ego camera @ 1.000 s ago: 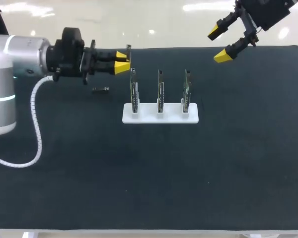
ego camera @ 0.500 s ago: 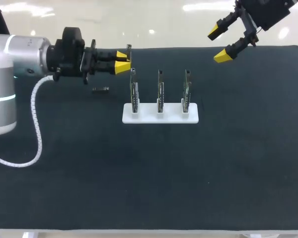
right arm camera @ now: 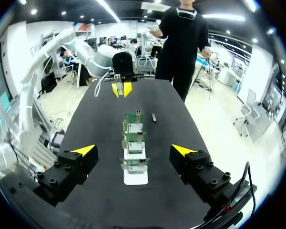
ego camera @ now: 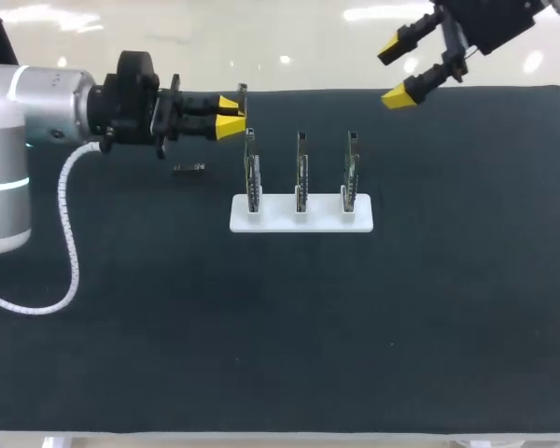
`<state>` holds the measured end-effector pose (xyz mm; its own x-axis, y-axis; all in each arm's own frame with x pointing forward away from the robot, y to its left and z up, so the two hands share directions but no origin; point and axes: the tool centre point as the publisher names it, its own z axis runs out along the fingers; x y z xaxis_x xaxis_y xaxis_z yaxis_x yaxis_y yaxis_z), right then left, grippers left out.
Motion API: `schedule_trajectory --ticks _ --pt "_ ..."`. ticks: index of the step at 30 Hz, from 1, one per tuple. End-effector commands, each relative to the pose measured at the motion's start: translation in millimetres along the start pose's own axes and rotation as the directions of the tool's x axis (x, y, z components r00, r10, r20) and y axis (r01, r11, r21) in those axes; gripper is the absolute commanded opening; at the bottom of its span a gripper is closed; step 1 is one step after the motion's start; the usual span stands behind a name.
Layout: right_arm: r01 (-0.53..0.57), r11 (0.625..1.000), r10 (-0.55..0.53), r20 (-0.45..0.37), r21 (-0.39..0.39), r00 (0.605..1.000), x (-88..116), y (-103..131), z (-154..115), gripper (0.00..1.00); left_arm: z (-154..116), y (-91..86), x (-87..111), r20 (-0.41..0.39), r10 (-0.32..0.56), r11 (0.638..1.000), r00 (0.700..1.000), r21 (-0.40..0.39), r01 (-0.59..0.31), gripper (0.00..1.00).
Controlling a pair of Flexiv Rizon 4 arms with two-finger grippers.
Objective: Pick up the optical module with the left hand, and insert it into the network port with the right hand.
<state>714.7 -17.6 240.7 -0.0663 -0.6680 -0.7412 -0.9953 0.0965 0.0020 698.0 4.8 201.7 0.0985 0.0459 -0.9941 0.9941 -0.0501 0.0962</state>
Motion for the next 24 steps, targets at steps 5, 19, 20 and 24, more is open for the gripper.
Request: schedule_trajectory --ticks 5,19,20,24 --pt "-0.1 0.989 0.104 -0.031 0.107 0.994 -37 25 24 1.0 0 0.2 0.3 -0.001 0.0 1.0 1.0 -0.001 0.0 0.0" --pt "-0.026 0.993 0.031 -0.044 0.115 0.999 -77 31 71 1.0 0 0.2 0.3 -0.001 0.0 1.0 1.0 -0.001 0.0 0.0" --pt "-0.021 0.994 0.026 -0.042 0.111 0.999 -79 31 73 1.0 0 0.2 0.3 -0.001 0.0 1.0 1.0 -0.001 0.0 0.0" --pt "-0.026 0.997 0.029 -0.034 0.075 0.999 -87 29 80 1.0 0 0.2 0.3 -0.001 0.0 1.0 1.0 -0.001 0.0 0.0"
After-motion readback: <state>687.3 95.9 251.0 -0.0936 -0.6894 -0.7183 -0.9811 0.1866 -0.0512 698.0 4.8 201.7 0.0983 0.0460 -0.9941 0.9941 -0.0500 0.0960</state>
